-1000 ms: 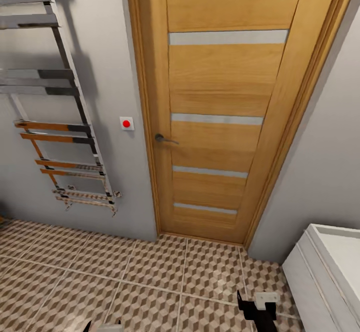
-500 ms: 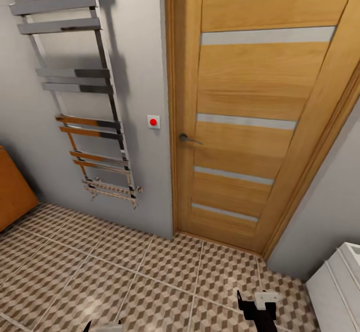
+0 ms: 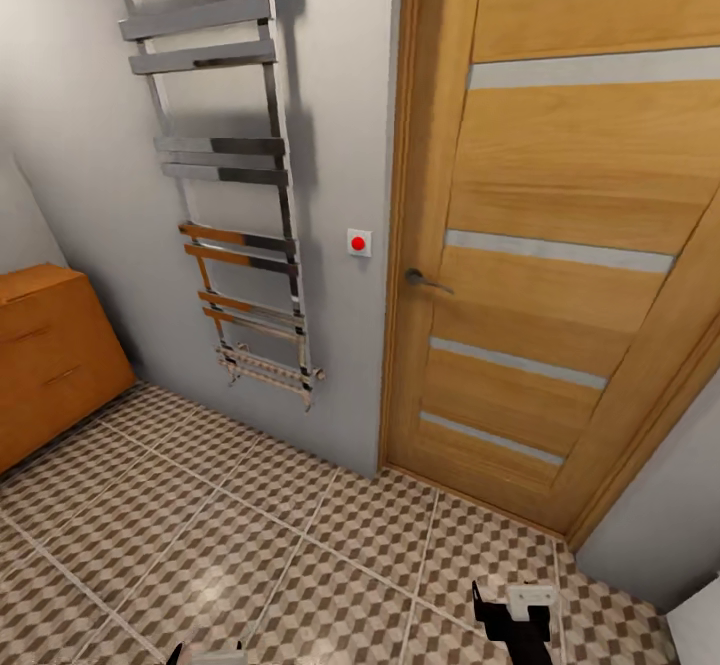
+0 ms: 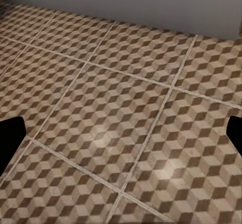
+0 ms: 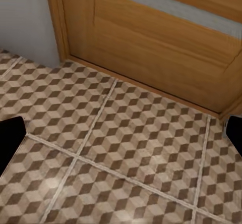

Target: Take the four mousetraps from the cabinet in the bathroom and place them on the bathroom floor. Make sure all four end up on the same floor surface, and ensure that at least two of them are either under or directly next to the same bathroom sink.

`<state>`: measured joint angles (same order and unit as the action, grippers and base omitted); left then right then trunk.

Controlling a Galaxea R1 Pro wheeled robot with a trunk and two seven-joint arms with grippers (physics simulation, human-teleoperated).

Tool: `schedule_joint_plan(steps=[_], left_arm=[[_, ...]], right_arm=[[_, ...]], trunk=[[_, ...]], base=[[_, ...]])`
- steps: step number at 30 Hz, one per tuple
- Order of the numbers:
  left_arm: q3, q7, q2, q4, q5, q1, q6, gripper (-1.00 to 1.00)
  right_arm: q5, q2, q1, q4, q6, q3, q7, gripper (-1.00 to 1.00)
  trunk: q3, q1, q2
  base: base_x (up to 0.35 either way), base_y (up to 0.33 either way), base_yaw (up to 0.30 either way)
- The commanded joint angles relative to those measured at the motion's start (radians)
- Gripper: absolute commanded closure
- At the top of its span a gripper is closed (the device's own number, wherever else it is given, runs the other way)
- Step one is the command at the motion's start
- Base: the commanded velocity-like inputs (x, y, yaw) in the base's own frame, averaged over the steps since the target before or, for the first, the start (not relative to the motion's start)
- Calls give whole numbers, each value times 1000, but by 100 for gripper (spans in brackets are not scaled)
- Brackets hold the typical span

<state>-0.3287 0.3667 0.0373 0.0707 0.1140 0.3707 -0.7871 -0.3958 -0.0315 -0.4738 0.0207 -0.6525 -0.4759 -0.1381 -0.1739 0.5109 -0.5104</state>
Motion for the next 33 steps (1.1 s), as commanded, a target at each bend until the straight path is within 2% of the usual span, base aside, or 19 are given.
schedule_joint_plan(steps=[1, 33], left_arm=[[-9, 0, 1, 5, 10, 2, -6, -100], [-9, 0, 1, 5, 10, 2, -6, -100]], right_arm=[[-3, 0, 0, 1, -1, -9, -6, -100], [-3, 1, 0, 1, 0, -9, -6, -100]], trunk=[[-2, 0, -2], [-2, 0, -2]], base=[[0, 0, 290], [0, 0, 290]])
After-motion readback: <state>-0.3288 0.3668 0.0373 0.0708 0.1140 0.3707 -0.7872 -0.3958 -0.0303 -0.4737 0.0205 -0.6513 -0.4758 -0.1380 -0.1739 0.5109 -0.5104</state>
